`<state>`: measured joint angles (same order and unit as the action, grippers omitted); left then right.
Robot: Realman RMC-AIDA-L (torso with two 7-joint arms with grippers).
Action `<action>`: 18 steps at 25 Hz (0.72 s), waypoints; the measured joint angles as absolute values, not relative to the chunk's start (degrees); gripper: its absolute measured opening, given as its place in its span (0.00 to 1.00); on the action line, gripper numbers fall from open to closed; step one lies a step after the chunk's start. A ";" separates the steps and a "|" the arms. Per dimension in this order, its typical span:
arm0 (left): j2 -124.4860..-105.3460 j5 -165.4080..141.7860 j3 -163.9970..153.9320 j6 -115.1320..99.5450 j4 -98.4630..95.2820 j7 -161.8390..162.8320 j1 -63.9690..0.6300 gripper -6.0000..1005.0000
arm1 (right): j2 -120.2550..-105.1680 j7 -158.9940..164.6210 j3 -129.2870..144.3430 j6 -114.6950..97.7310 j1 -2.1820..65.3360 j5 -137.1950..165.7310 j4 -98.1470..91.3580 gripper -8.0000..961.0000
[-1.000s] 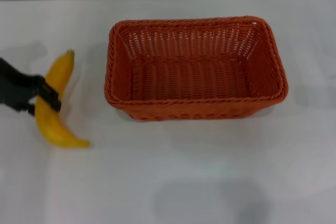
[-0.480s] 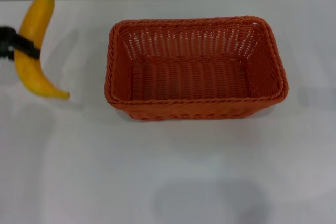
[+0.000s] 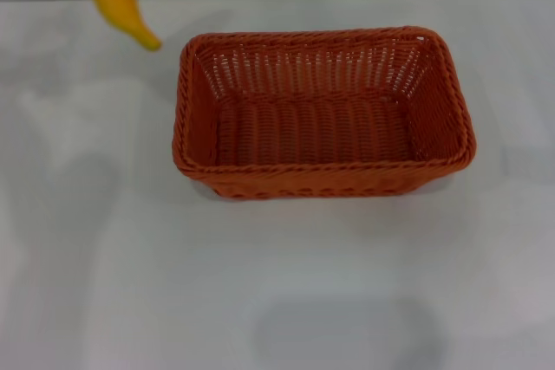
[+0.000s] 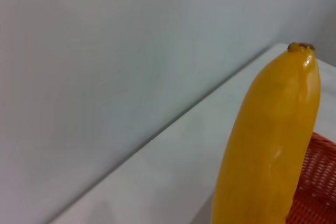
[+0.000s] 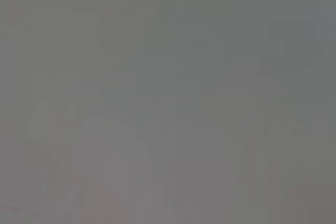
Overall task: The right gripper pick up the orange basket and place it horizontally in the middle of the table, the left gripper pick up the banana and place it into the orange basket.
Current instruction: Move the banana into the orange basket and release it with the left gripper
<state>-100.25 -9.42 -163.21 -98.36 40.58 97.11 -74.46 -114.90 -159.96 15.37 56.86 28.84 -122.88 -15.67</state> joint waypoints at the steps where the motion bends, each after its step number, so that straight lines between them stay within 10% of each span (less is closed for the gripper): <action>1: -100.41 -9.66 -163.21 -98.31 40.32 95.84 -75.46 0.53 | -114.90 -159.96 15.38 56.88 28.83 -122.88 -15.67 0.89; 18: -112.47 -28.25 -163.12 -80.55 26.56 89.15 -89.27 0.55 | -115.20 -159.77 15.38 57.98 27.98 -122.94 -15.46 0.89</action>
